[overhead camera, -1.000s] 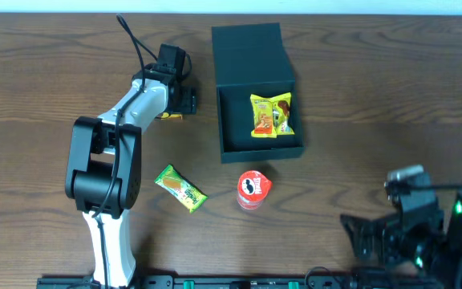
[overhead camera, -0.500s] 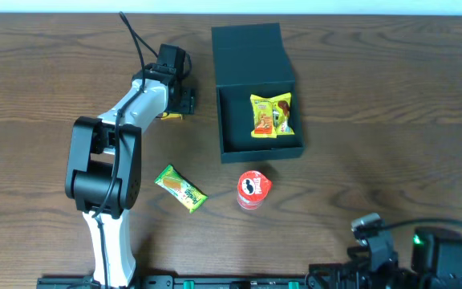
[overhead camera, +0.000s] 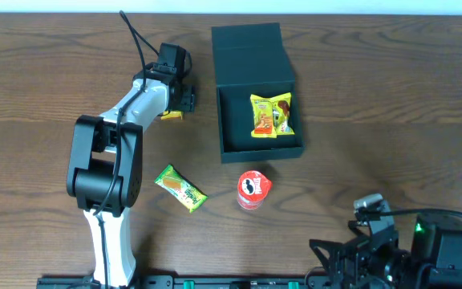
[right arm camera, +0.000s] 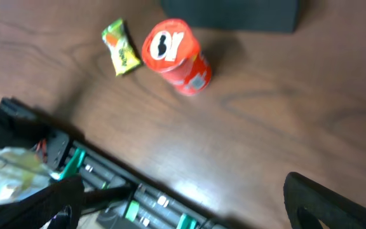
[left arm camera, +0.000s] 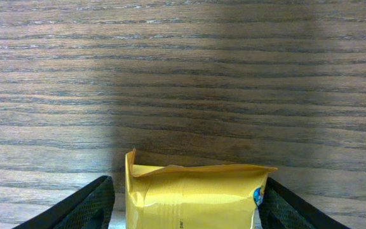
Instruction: Pack container
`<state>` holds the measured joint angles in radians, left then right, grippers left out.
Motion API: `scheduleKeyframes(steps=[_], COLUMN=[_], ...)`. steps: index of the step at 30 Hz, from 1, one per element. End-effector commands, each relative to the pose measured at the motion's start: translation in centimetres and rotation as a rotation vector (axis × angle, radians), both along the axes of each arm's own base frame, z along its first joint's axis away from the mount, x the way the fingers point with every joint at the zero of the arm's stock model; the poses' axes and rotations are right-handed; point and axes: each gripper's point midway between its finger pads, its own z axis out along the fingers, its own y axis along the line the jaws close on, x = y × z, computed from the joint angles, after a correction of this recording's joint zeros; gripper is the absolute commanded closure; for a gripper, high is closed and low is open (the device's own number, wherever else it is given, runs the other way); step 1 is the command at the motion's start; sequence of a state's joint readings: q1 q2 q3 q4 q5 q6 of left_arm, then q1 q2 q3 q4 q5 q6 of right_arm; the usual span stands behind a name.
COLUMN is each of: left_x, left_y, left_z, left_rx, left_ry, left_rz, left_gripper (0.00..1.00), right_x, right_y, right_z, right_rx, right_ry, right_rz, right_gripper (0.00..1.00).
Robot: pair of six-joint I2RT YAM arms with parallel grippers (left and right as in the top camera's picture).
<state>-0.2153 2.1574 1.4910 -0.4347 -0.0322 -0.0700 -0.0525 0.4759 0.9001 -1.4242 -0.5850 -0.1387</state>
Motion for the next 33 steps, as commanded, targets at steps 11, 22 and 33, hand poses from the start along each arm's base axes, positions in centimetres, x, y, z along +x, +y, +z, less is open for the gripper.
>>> scheduleKeyframes(steps=[11,22,33], left_x=[-0.9,-1.8,-1.0], left_y=[-1.4,-1.5,-1.0], left_z=[-1.8,-1.8,4.1], left_rx=[0.016,0.069,0.100], left_ry=[0.047,0.072,-0.037], left_rz=[-0.042,-0.035,-0.052], left_gripper=[0.47,0.53,0.54], right_x=[0.7,0.8,0.9], right_y=[-0.2,-0.4,-0.4], right_z=[0.0,-0.1,0.0], right_rx=[-0.017,-0.023,-0.024], right_ry=[-0.032,-0.032,-0.040], right_rz=[-0.005,-0.009,-0.010], right_gripper=[0.01,0.01,0.01])
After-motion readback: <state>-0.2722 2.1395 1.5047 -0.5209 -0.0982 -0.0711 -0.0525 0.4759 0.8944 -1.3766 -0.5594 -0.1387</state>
